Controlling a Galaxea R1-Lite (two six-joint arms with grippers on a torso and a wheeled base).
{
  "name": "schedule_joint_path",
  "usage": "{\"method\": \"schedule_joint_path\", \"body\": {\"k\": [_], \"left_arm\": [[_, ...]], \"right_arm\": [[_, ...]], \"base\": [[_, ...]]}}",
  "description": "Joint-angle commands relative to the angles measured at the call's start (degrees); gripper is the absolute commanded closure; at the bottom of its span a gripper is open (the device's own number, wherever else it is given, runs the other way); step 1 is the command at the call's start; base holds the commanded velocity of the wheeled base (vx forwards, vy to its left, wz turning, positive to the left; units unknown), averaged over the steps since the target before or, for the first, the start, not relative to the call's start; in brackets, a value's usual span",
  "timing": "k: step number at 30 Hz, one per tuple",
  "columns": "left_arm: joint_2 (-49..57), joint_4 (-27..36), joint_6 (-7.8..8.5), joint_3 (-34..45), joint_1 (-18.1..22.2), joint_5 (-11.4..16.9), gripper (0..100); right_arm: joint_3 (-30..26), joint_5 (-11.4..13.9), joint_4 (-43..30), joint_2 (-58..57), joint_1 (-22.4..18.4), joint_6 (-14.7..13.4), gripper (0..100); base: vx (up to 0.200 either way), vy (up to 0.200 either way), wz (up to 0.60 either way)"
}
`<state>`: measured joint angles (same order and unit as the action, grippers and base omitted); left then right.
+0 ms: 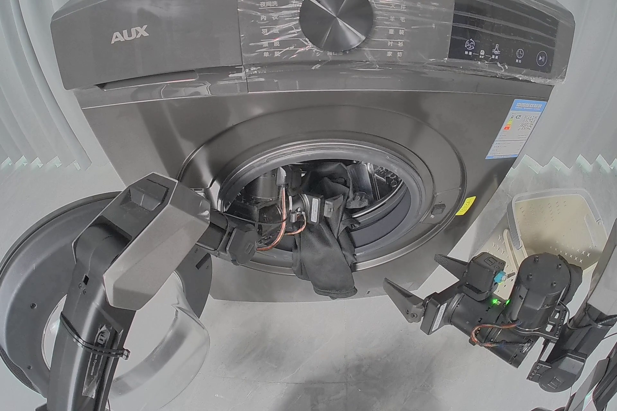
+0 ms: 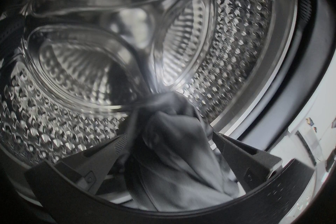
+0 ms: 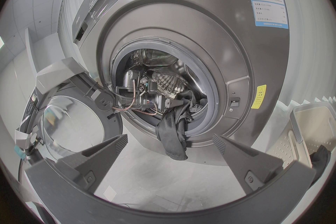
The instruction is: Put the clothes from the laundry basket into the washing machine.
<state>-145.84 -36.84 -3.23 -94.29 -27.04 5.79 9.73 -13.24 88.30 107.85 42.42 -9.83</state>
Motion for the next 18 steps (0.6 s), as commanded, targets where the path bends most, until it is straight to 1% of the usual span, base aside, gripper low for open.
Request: {"method": "schedule_joint_path", "body": {"k": [1,2,3,15,18], "left_arm": [[6.6,1.0,-0.02,9.5,-1.8,5.0,0],[6.5,0.3,0.59,11.3,-2.1,5.8,0],[6.4,0.2,0.77,11.6,-2.1,5.9,0],[2.1,0.8,0.86,9.7,-3.4,6.2,0],[0.4,0.4,1.3,8.9,-3.5,6.2,0]], "right_arm": [[0.0,0.0,0.0,0.1,0.1,0.0,0],[0.1,0.0,0.0,0.1,0.1,0.1,0],[0.1,0.1,0.0,0.1,0.1,0.0,0],[-0.1,0.0,0.0,0.1,0.1,0.0,0],[-0.1,0.1,0.0,0.1,0.1,0.0,0]], "base": [[0.0,0.0,0.0],[0.0,0.0,0.0],[0.0,0.0,0.0],[0.0,0.0,0.0],[0.0,0.0,0.0]]}}
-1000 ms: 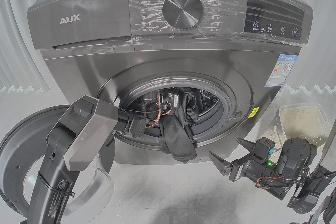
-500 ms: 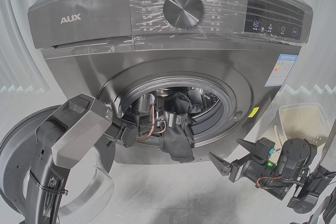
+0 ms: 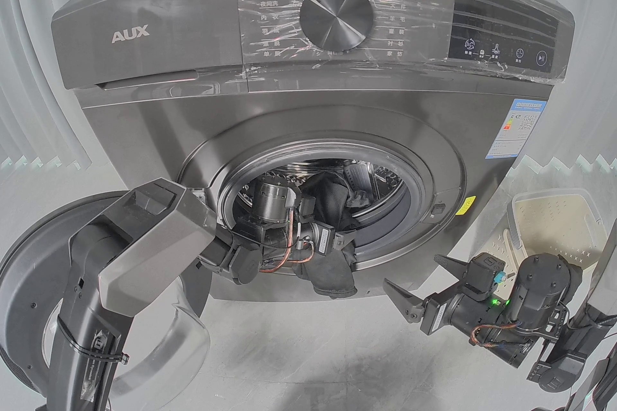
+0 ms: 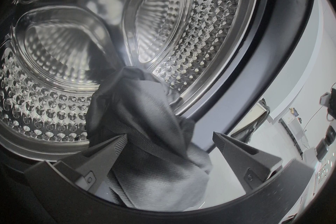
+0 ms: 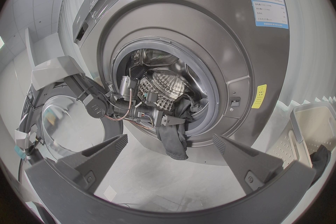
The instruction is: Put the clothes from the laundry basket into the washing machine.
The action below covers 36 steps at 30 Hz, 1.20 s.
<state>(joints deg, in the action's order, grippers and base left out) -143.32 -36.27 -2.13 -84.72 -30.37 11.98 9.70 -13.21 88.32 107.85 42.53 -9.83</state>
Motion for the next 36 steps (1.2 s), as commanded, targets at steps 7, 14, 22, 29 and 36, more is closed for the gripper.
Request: {"method": "schedule_joint_path", "body": {"k": [7,14,22,29,36], "left_arm": [[-2.0,-0.3,0.46,-0.5,-0.1,0.0,100],[-2.2,-1.2,0.29,-2.0,0.2,-0.3,100],[-5.2,-2.0,-0.5,-13.0,1.2,-6.1,100],[-10.7,-2.0,-0.59,-24.7,2.2,-9.9,100],[-11.2,-2.8,-0.59,-24.3,2.2,-9.8,0]], "right_arm": [[0.1,0.0,0.0,0.1,0.0,0.0,0],[0.1,0.0,0.0,0.2,0.0,0.0,0],[0.2,0.0,0.0,0.2,0.0,0.0,0],[0.2,0.0,0.0,0.1,-0.1,0.0,0],[0.2,0.0,0.0,0.1,-0.1,0.0,0]], "base": [[0.0,0.0,0.0],[0.0,0.0,0.0],[0.0,0.0,0.0],[0.0,0.0,0.0],[0.0,0.0,0.0]]}}
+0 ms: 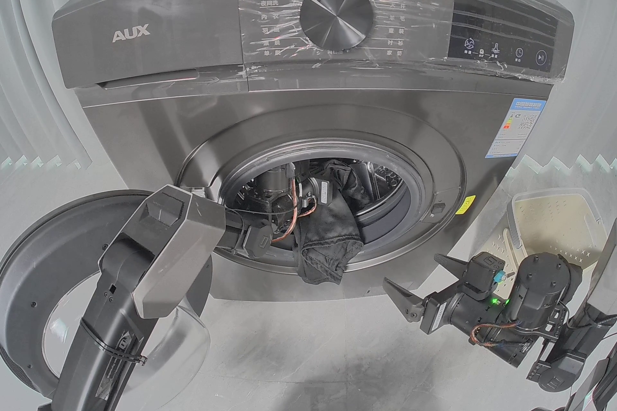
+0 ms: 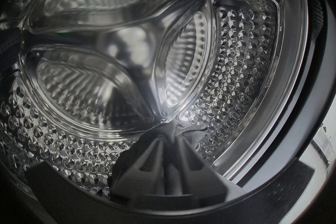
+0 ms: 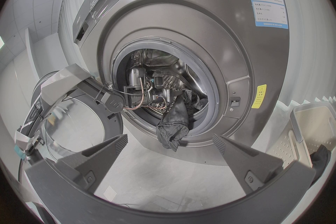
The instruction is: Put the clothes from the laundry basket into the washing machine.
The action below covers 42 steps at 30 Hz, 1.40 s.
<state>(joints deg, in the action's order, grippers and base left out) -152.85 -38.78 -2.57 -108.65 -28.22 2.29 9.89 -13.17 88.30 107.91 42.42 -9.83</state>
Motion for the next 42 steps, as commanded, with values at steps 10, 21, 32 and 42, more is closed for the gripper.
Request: {"method": "schedule_joint_path", "body": {"k": [10,21,32,42], "left_arm": [[7.0,0.6,-2.96,14.3,-1.2,5.5,0],[11.6,0.5,-1.82,25.9,-1.7,11.0,0],[10.0,0.7,-1.38,27.0,-1.6,11.0,100],[9.8,0.0,-1.29,24.8,-1.4,10.3,100]], "right_arm": [[0.0,0.0,0.0,0.0,0.0,0.0,0],[0.0,0.0,0.0,0.0,0.1,0.0,0],[0.0,0.0,0.0,0.0,0.1,0.0,0],[0.0,0.0,0.0,0.0,0.0,0.0,0]], "base": [[0.0,0.0,0.0],[0.0,0.0,0.0],[0.0,0.0,0.0],[0.0,0.0,0.0]]}}
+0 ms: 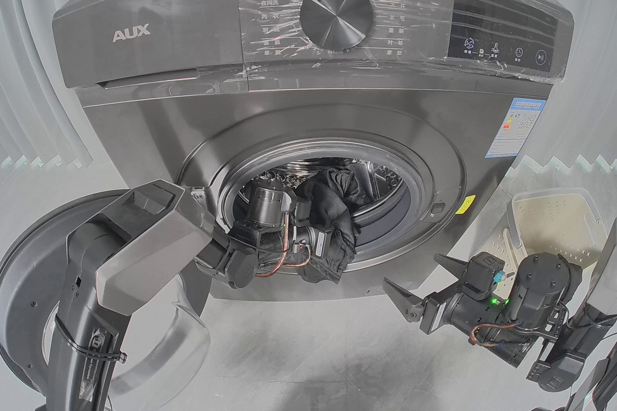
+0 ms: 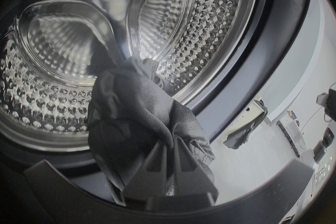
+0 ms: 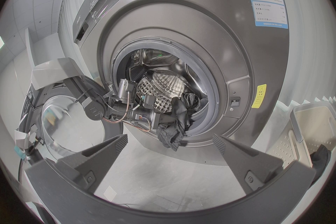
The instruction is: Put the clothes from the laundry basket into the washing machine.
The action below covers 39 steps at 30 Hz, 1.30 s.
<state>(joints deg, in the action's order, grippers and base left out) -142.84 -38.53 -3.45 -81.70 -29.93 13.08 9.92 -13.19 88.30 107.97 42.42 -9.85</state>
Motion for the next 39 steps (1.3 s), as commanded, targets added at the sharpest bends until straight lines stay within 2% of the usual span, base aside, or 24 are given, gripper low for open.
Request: {"method": "schedule_joint_path", "body": {"k": [1,3,5,7,12,19,20,21,22,23,24,25,27,28,31,35,39], "left_arm": [[-0.2,-0.2,-0.59,-3.6,0.3,-0.8,100],[-1.6,-0.3,-0.86,-8.0,1.0,-2.7,100],[-3.9,-1.0,-1.3,-12.7,2.0,-6.8,100],[-5.6,-2.1,-1.38,-16.2,2.9,-8.8,100],[-6.5,-2.7,-1.74,-18.8,3.7,-9.4,100],[-6.8,-4.0,-1.74,-18.1,3.7,-9.5,100],[-6.7,-4.0,-1.82,-17.5,3.7,-9.3,0],[-6.5,-4.1,-2.0,-17.1,3.6,-9.2,0],[-6.0,-3.7,-2.88,-16.2,3.1,-9.3,0],[-6.0,-3.7,-2.88,-16.2,3.1,-9.3,0],[-4.4,-2.6,-4.64,-14.0,2.8,-8.8,0],[-2.3,-1.1,-5.51,-11.8,2.3,-8.2,0],[-0.2,0.9,-6.31,-10.0,1.9,-7.0,0],[1.3,2.1,-6.83,-8.2,1.3,-4.6,0],[3.4,2.3,-6.39,-4.8,0.7,-1.6,0],[5.7,2.9,-6.04,-0.2,-0.5,1.0,0],[4.2,4.0,-3.23,0.3,0.0,0.9,0]], "right_arm": [[0.0,0.0,0.0,0.0,0.0,0.0,0],[0.1,0.0,0.0,0.0,0.0,0.0,0],[0.1,0.0,0.0,0.0,0.0,0.0,0],[0.1,0.0,0.0,0.0,0.1,0.0,0],[0.1,0.0,0.0,0.0,0.0,0.0,0],[0.2,0.0,0.0,0.9,0.1,0.0,0],[0.2,0.0,0.0,1.0,0.1,0.0,0],[0.2,0.0,0.0,1.0,0.1,0.0,0],[0.2,0.0,0.0,1.0,0.0,0.0,0],[0.2,0.0,0.0,1.0,0.0,0.0,0],[0.2,0.0,0.0,0.9,0.0,0.0,0],[0.1,0.0,0.0,1.0,0.0,0.0,0],[0.1,0.0,0.0,1.0,0.0,0.0,0],[0.1,0.0,0.0,0.9,0.0,0.0,0],[0.1,0.0,0.0,0.9,0.0,0.0,0],[0.2,0.0,0.0,0.9,0.0,0.0,0],[0.1,0.0,0.0,0.9,0.1,0.0,0]], "base": [[0.0,0.0,0.0],[0.0,0.0,0.0],[0.0,0.0,0.0],[0.0,0.0,0.0],[0.0,0.0,0.0],[0.0,0.0,0.0],[0.0,0.0,0.0],[0.0,0.0,0.0],[0.0,0.0,0.0],[0.0,0.0,0.0],[0.0,0.0,0.0],[0.0,0.0,0.0],[0.0,0.0,0.0],[0.0,0.0,0.0],[0.0,0.0,0.0],[0.0,0.0,0.0],[0.0,0.0,0.0]]}}
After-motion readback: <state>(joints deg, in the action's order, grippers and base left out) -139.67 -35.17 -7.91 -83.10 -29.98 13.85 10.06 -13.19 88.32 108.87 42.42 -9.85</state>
